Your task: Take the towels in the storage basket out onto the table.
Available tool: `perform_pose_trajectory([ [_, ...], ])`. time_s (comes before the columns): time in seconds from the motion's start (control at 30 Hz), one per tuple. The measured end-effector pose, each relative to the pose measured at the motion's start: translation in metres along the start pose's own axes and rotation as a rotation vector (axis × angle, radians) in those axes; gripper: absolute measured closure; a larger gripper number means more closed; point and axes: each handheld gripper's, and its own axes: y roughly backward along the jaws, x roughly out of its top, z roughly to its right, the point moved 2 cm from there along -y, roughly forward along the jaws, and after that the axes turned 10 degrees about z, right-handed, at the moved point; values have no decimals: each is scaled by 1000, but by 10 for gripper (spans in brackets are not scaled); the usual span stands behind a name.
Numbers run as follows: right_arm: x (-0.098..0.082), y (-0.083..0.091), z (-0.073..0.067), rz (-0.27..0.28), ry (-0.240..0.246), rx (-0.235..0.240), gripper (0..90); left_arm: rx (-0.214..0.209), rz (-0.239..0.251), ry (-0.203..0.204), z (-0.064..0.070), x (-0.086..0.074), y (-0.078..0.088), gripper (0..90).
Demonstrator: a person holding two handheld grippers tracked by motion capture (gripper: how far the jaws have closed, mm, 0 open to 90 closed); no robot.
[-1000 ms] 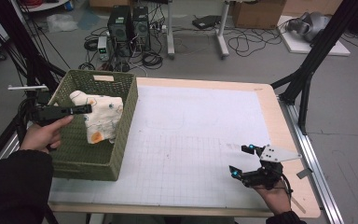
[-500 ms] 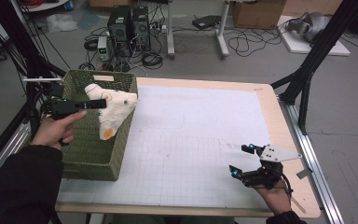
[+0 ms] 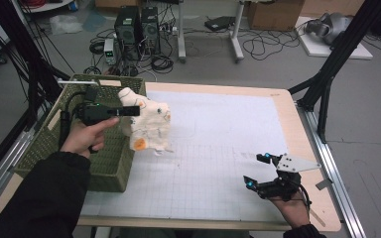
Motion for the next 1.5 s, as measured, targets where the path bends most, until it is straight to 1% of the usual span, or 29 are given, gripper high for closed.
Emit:
perform_pose_trajectory([
  [0.13,0,0,0,1,6,2,97,-8,-31,-6,3,-8,-19,847],
  [0.27,0,0,-1,1,1,3,97,-12,-63,-15,5,-15,-38,847],
  [0.37,0,0,-1,1,1,6,98,-16,-81,-26,7,-19,-49,847],
  [0.47,1,0,-1,4,1,6,98,-22,-96,-29,10,-23,-59,847],
  [0.73,1,0,-1,6,7,9,98,-5,-139,-42,14,-35,-80,845],
  [0.83,2,0,-2,5,3,8,98,21,-160,-57,14,-42,-90,845],
  [0.87,2,0,-2,6,3,8,98,21,-162,-51,14,-44,-93,844],
  [0.93,2,0,-2,4,4,8,98,31,-172,-61,14,-48,-98,843],
  [1.0,2,-1,-2,8,9,10,98,34,-182,-63,15,-52,-104,842],
  [1.1,2,-1,-2,9,11,11,98,26,-202,-76,17,-60,-115,841],
  [1.17,2,-1,-2,8,14,10,98,28,-213,-83,18,-65,-122,839],
  [1.23,2,-1,-2,7,13,12,98,30,-214,-77,19,-70,-127,837],
  [1.37,2,-1,-2,9,13,13,97,54,-221,-99,20,-79,-137,835],
  [1.4,2,-1,-2,9,13,13,98,52,-233,-108,21,-82,-140,835],
  [1.47,2,-1,-2,10,12,13,98,36,-228,-74,20,-89,-147,833],
  [1.5,2,-1,-2,12,16,14,98,46,-241,-84,20,-94,-151,832],
])
